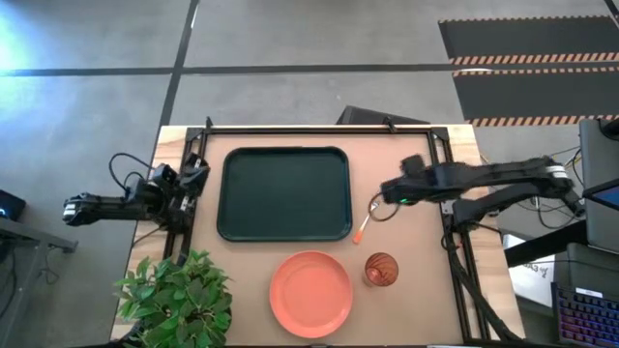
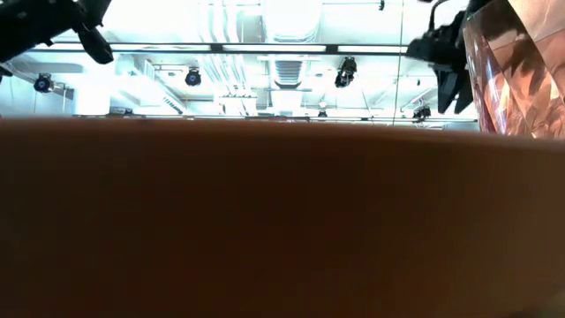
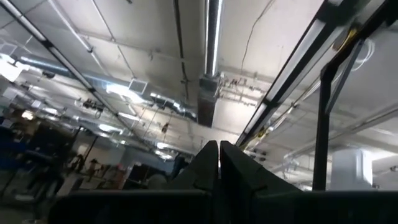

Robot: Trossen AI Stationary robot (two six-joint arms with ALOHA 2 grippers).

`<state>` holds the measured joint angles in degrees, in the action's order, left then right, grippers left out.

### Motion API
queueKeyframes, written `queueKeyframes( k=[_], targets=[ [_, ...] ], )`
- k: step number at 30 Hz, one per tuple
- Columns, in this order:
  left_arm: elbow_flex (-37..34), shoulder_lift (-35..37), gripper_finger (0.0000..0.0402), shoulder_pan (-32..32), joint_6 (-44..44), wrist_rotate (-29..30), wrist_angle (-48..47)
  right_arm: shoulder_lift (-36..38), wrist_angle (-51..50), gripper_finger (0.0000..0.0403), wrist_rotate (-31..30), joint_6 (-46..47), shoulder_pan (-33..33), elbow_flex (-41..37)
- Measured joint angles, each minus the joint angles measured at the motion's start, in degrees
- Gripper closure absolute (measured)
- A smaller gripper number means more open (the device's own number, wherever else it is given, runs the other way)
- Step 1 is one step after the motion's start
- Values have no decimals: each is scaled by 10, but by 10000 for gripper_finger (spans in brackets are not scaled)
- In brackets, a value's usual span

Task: Pick and place plate/cup/fork/spoon on tray
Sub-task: Put the orange spoon on the black table tray

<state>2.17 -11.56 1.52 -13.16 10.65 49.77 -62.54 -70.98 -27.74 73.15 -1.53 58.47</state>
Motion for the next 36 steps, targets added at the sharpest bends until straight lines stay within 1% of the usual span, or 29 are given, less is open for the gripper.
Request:
queueKeyframes(
  k=[3,7,10,12,14,16,20,25,30,36],
  targets=[
    [29,20,402,0,0,0,-71,-43,-3,268,24,18,15,16],
    [74,45,402,0,0,-1,-180,-96,-4,268,43,15,37,20],
    [120,66,402,0,5,-1,-291,-103,-5,268,50,-5,63,23],
    [151,74,402,0,5,-1,-364,-105,5,268,66,-18,78,17],
    [177,79,402,0,5,-1,-410,-100,16,268,74,-29,91,6],
    [198,84,402,0,7,-1,-430,-86,20,268,76,-38,108,-6],
    [209,88,402,0,45,-1,-438,-57,52,268,77,-47,147,-42],
    [211,87,402,0,50,-1,-442,-24,155,268,112,-55,199,-114],
    [211,86,402,0,47,-1,-448,-29,213,268,117,-18,229,-174],
    [211,87,402,0,47,-1,-448,-57,272,268,100,43,244,-212]
  ],
)
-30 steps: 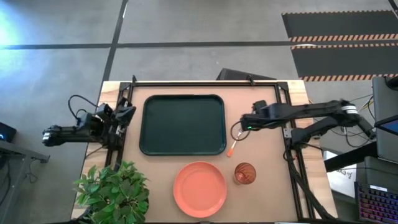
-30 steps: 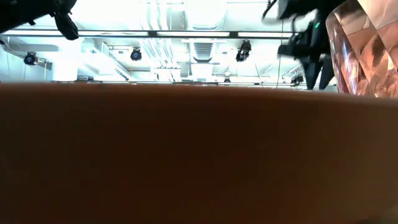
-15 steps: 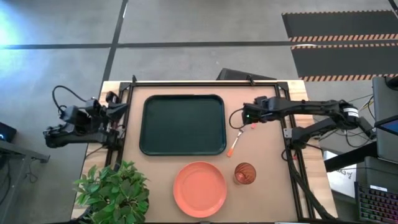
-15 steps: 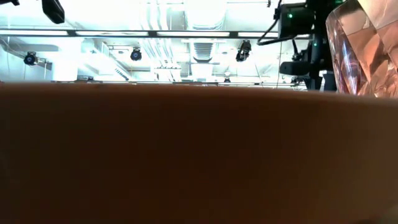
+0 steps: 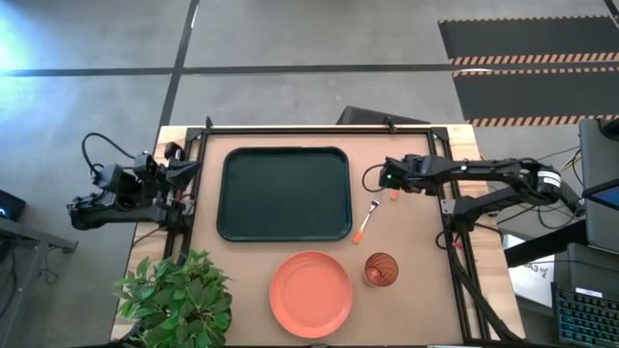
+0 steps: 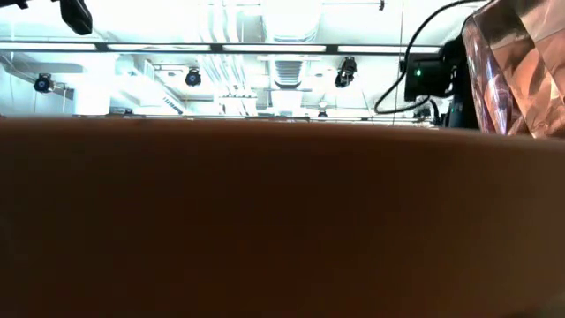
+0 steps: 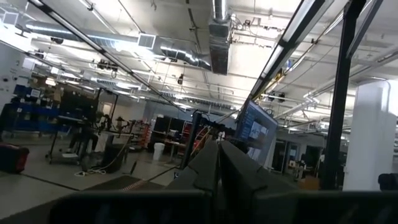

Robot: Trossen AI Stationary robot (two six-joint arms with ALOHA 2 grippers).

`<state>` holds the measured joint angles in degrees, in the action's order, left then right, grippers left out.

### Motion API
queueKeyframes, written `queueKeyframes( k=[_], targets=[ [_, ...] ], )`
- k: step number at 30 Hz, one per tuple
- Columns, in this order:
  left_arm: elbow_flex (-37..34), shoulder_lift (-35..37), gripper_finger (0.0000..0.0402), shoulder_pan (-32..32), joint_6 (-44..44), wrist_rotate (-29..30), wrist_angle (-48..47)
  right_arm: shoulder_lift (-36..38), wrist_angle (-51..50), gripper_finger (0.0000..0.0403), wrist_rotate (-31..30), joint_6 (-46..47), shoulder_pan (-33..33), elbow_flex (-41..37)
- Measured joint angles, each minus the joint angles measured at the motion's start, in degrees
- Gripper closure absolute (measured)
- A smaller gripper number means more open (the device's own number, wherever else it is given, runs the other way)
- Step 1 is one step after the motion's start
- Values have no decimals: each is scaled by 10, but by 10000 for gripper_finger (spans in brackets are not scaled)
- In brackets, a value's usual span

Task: Pick and place plate/cup/fork/spoon on tray
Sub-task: Put the orange spoon on the black table tray

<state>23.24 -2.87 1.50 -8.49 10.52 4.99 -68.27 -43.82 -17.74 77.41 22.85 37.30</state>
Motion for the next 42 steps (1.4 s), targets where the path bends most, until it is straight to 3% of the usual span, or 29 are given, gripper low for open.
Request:
queueKeyframes(
  k=[22,27,34,42],
  targets=[
    [0,0,402,0,-2,-14,0,-197,78,273,-24,-46,69,61],
    [0,0,402,0,-2,-14,0,-206,81,299,-24,-55,69,63],
    [0,0,402,0,-3,-14,0,-199,73,385,-19,-85,69,64],
    [0,0,402,0,-3,-14,0,-182,71,393,-24,-112,69,63]
  ],
)
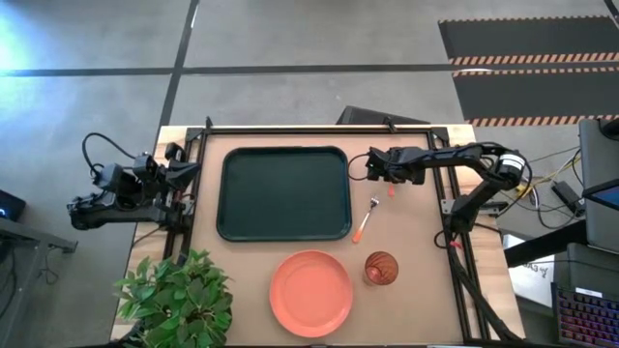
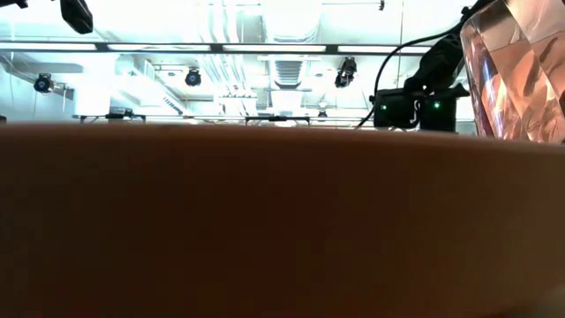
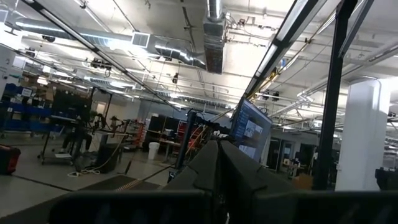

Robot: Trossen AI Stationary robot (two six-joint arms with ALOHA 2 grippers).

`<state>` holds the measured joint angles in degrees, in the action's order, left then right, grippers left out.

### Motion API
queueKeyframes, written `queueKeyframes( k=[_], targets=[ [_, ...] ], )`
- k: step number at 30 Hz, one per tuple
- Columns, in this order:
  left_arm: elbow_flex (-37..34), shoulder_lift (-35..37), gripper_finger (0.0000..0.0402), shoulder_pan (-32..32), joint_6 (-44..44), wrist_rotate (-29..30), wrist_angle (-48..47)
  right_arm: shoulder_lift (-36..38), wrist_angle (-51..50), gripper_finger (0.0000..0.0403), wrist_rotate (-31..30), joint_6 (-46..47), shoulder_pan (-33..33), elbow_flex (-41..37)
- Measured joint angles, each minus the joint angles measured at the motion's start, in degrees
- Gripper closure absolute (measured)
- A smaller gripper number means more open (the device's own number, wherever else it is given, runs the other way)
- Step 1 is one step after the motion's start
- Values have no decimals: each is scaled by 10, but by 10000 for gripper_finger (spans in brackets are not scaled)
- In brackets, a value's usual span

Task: Pick and place plate/cup/fork/spoon on tray
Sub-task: Put the orange spoon on the black table tray

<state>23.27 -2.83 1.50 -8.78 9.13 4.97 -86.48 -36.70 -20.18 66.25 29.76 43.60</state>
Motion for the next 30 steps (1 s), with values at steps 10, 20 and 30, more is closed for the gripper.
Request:
queueKeyframes(
  k=[10,20,30],
  targets=[
    [0,0,402,0,0,0,0,99,-68,394,-21,-67,-10,86],
    [0,-1,402,0,1,1,0,61,-96,395,-42,-38,-148,250],
    [0,-1,402,0,1,2,0,-123,-88,395,17,44,-242,348]
  ],
)
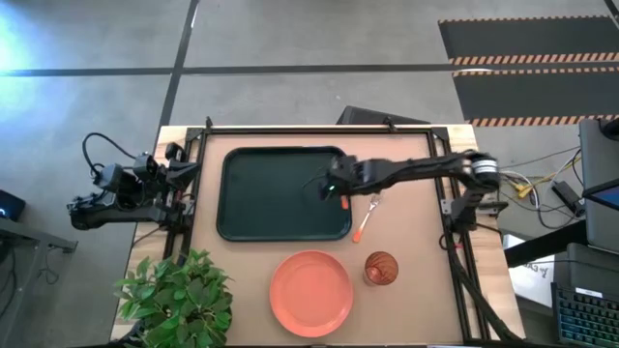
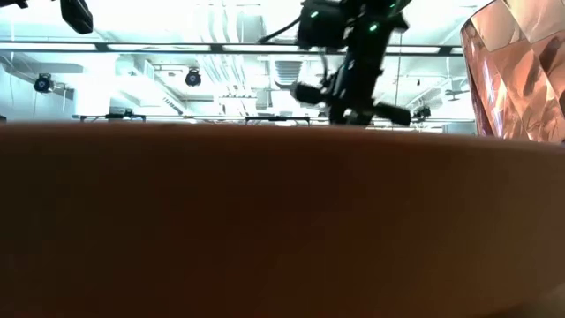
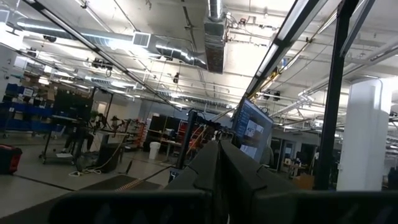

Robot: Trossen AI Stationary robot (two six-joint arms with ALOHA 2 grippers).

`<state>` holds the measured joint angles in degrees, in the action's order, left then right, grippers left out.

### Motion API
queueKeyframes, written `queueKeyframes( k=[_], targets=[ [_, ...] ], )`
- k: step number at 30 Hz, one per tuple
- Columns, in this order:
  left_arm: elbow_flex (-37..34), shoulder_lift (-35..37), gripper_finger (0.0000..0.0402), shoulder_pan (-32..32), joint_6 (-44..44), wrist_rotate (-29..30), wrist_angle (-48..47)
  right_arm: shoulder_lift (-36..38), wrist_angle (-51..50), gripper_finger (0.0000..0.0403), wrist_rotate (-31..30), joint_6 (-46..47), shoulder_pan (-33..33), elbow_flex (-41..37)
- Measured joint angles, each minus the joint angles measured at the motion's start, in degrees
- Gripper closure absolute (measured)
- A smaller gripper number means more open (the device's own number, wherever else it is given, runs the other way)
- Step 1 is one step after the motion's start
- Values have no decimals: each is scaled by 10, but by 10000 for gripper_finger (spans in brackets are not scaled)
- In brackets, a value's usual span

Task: Pick and place plate/cup/fork/spoon on tray
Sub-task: Put the orange spoon on the black table tray

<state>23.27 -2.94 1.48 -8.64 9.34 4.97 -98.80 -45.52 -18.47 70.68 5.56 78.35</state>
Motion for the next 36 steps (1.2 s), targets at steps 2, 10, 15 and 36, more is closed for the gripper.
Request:
queueKeyframes(
  k=[2,10,15,36],
  targets=[
    [0,0,402,0,0,0,0,-35,2,395,11,12,-9,20],
    [0,0,402,0,-1,-19,-1,-123,4,395,35,50,-23,75],
    [1,0,402,0,-25,-31,-14,-136,-17,395,29,79,-23,76],
    [3,1,402,0,-31,-33,-31,-139,-32,395,19,135,-42,63]
  ],
)
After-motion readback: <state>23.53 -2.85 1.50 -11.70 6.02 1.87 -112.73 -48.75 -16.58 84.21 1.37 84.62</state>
